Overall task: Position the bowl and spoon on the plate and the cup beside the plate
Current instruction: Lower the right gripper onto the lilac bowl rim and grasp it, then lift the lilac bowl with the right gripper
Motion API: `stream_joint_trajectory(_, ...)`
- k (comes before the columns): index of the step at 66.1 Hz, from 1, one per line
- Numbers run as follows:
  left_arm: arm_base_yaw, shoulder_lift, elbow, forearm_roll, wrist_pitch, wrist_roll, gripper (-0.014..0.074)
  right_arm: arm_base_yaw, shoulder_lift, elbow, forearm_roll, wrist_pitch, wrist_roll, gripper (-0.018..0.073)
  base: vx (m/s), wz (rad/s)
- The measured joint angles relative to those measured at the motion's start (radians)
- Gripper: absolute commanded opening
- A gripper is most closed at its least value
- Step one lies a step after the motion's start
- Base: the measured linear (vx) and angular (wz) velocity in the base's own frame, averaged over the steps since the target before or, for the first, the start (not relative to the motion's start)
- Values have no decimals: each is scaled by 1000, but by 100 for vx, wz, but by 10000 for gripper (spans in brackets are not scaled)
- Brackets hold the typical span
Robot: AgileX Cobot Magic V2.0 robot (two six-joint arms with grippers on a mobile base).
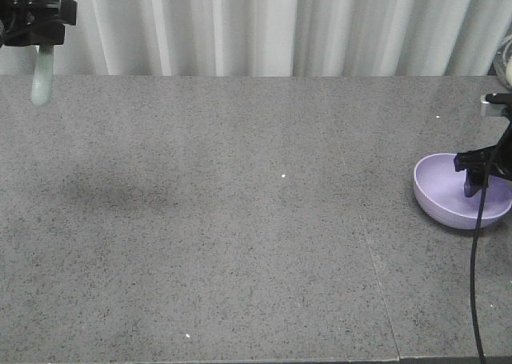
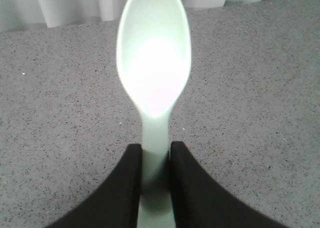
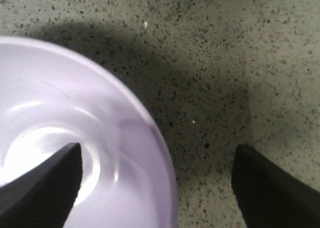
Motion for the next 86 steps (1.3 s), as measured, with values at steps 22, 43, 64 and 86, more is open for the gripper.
stream_joint_trajectory(22,0,0,0,0,0,0,-6,0,11,0,3,-43,0,29,0,0)
stream_joint_trajectory(43,0,0,0,0,0,6,-6,0,12,-10,30,-58,1,-11,0,0)
stream_joint_trajectory(64,0,0,0,0,0,6,-6,0,-40,-10,67,-50,-19,-11,0,0)
stream_joint_trajectory(86,0,0,0,0,0,6,-6,0,-198,-161,176,50,-82,-11,0,0)
